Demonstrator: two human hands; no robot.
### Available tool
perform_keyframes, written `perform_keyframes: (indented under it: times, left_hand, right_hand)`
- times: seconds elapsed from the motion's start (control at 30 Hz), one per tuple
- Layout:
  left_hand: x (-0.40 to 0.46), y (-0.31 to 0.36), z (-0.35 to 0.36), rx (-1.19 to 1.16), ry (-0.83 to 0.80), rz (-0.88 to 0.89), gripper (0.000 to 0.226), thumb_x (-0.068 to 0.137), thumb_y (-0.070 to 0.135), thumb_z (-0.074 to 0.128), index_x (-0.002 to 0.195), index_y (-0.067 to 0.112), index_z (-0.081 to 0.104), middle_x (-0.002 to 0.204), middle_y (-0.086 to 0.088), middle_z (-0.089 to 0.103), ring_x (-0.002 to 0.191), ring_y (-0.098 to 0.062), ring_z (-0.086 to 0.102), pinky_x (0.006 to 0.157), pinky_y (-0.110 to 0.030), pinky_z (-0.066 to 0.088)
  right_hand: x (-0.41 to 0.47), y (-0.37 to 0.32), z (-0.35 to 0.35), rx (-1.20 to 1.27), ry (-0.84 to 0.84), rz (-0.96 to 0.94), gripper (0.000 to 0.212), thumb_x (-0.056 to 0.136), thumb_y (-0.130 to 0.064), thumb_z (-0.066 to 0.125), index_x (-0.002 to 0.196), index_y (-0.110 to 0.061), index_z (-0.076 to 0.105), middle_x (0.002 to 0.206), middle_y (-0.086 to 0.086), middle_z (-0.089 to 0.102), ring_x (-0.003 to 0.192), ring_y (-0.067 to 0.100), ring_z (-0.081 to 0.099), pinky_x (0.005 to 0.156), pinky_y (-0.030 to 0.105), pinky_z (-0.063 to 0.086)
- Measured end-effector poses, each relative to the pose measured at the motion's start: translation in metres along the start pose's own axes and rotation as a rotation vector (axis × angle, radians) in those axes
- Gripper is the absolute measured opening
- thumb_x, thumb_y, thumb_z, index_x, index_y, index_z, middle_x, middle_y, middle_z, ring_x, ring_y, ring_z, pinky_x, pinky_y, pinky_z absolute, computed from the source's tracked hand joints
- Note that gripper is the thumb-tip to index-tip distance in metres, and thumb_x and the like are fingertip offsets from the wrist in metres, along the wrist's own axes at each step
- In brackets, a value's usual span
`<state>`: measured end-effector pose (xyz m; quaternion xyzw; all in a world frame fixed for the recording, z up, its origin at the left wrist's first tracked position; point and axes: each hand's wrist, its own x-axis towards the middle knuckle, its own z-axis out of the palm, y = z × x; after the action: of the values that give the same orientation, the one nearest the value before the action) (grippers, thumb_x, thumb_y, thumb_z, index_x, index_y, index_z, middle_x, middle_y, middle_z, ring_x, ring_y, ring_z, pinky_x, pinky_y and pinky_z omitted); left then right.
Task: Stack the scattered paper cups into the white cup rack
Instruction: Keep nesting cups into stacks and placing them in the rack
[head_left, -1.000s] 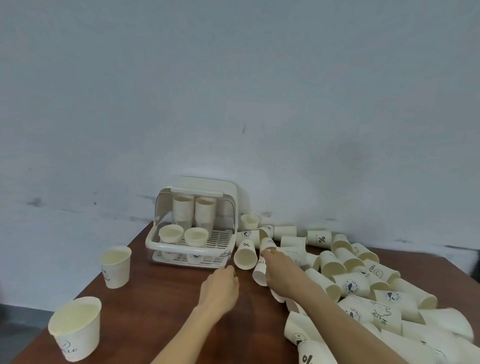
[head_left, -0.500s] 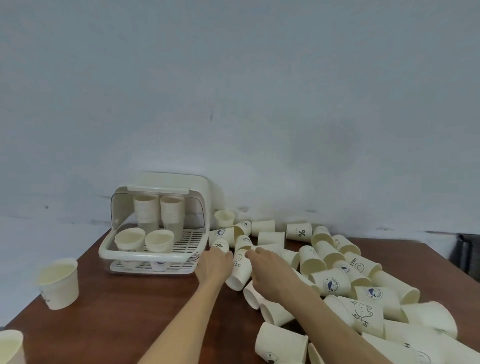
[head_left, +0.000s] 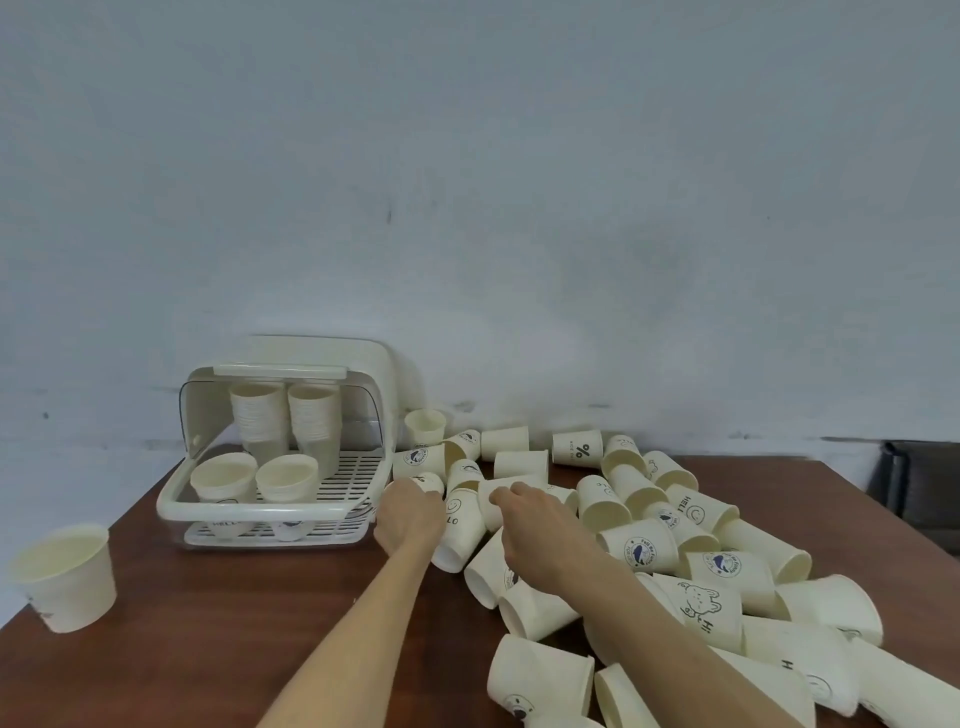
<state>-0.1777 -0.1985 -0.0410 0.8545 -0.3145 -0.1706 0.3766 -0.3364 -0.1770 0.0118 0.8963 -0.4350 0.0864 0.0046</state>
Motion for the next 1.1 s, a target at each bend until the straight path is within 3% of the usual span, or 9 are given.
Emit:
perform_keyframes:
  times: [0.2,0.43,0.57,0.73,0.9,1.1]
  left_hand:
    - [-0.014,0.000,-0.019,0.054,0.087,0.154,0.017,0.090,0.021,0.050,0.090,0.009,0.062,0.097,-0.011,0.065,0.090,-0.030,0.059,0.067,-0.033,0.041]
    - [-0.028,0.001,-0.054,0.160,0.224,0.375,0.026,0.096,0.024,0.043,0.085,0.010,0.062,0.086,-0.011,0.065,0.075,-0.027,0.054,0.063,-0.034,0.042]
    - [-0.044,0.005,-0.065,0.234,0.212,0.526,0.027,0.098,0.028,0.040,0.083,0.015,0.060,0.082,-0.007,0.065,0.077,-0.028,0.058,0.062,-0.033,0.041]
    - [-0.070,0.016,-0.067,0.227,0.217,0.644,0.028,0.098,0.027,0.040,0.078,0.014,0.055,0.078,-0.004,0.062,0.068,-0.023,0.048,0.059,-0.033,0.034]
    - [-0.097,0.022,-0.060,0.105,0.192,0.726,0.022,0.096,0.027,0.043,0.079,0.017,0.052,0.075,0.000,0.055,0.074,-0.027,0.057,0.060,-0.037,0.045]
    - [-0.127,0.037,-0.049,0.056,0.142,0.776,0.018,0.096,0.027,0.045,0.088,0.018,0.058,0.079,0.003,0.053,0.078,-0.023,0.056,0.062,-0.035,0.043]
  right_hand:
    - [-0.011,-0.001,-0.007,0.022,0.001,0.024,0.037,0.090,-0.005,0.041,0.126,-0.011,0.049,0.119,0.008,0.054,0.110,0.027,0.052,0.088,0.038,0.046]
    - [-0.029,0.002,-0.018,0.031,0.018,0.064,0.035,0.092,-0.006,0.041,0.125,-0.010,0.051,0.118,0.009,0.056,0.107,0.027,0.053,0.088,0.036,0.045]
    - [-0.041,0.008,-0.024,0.045,0.022,0.097,0.035,0.091,-0.007,0.042,0.125,-0.010,0.052,0.120,0.009,0.055,0.110,0.027,0.053,0.089,0.038,0.047]
    - [-0.058,0.019,-0.033,0.037,0.059,0.132,0.036,0.089,-0.004,0.040,0.121,-0.009,0.055,0.119,0.010,0.057,0.108,0.027,0.054,0.087,0.036,0.047]
    - [-0.075,0.037,-0.038,0.032,0.068,0.181,0.033,0.087,-0.001,0.041,0.114,-0.010,0.056,0.108,0.008,0.058,0.099,0.027,0.057,0.073,0.033,0.045]
    - [-0.093,0.067,-0.041,0.063,0.094,0.295,0.038,0.086,-0.002,0.041,0.120,-0.008,0.055,0.113,0.012,0.059,0.101,0.031,0.058,0.083,0.042,0.050]
